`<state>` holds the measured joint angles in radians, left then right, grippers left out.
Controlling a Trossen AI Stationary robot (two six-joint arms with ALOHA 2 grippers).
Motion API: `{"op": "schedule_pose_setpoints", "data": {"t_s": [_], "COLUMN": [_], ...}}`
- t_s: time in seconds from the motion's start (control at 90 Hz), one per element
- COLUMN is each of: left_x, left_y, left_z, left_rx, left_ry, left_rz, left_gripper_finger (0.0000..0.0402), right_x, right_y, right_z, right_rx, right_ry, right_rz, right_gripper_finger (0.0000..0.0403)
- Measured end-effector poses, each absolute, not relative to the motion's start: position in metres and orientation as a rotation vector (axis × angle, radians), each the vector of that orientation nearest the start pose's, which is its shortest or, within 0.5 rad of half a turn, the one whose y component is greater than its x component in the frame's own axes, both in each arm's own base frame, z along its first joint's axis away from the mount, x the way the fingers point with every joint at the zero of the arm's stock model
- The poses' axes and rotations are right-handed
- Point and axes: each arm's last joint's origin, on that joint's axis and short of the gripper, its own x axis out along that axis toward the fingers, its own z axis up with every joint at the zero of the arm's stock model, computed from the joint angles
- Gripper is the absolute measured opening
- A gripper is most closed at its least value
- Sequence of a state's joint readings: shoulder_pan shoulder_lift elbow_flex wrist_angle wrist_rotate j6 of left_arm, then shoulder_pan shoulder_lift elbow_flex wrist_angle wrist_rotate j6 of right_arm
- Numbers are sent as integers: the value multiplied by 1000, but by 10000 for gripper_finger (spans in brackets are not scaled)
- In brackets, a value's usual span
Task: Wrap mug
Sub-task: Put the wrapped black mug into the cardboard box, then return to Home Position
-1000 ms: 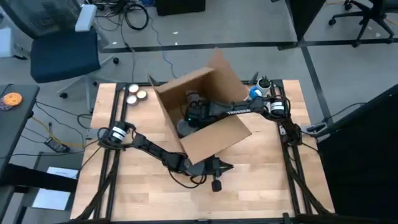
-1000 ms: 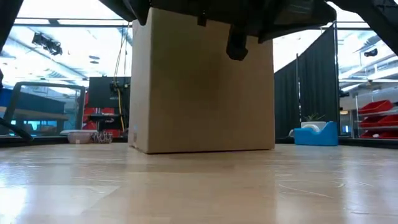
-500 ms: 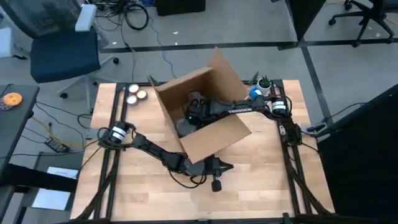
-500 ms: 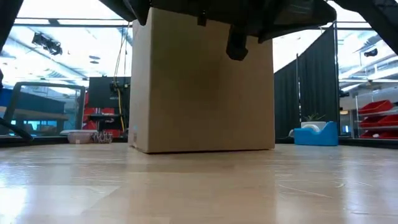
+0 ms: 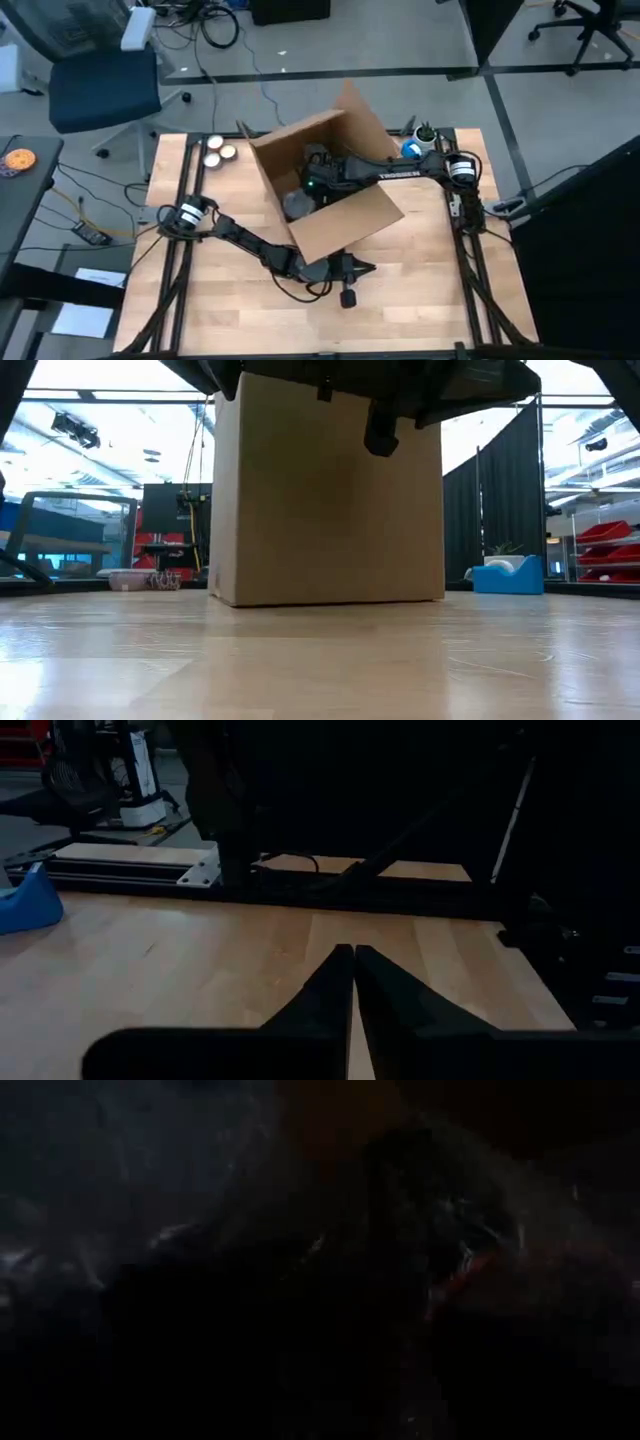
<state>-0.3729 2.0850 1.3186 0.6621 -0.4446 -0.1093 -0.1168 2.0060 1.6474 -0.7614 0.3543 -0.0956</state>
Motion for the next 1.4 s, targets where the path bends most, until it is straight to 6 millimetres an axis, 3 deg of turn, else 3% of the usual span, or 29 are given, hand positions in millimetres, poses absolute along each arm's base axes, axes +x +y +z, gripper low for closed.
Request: {"op": "schedule_pose_setpoints", "data": {"t_s": [0.156,0.456,0.789,1.267,1.4], "left_x": [434,434,434,434,434], "left_y": [-157,-157,-157,-157,-156], "left_z": [197,197,197,197,197], "left_rx": [-67,-67,-68,-68,-69], "left_ry": [92,92,92,91,90], "left_rz": [76,76,76,76,77], "left_gripper_finger": [0,0,0,0,0], "right_x": [418,403,394,360,349], "right_y": [-54,-42,-34,4,14], "right_z": [233,277,306,388,403], "right_rx": [-277,-334,-359,-332,-326], "right_ry": [1133,1014,908,531,465], "right_rz": [-406,-469,-513,-478,-454], "right_gripper_finger": [243,245,244,243,242]}}
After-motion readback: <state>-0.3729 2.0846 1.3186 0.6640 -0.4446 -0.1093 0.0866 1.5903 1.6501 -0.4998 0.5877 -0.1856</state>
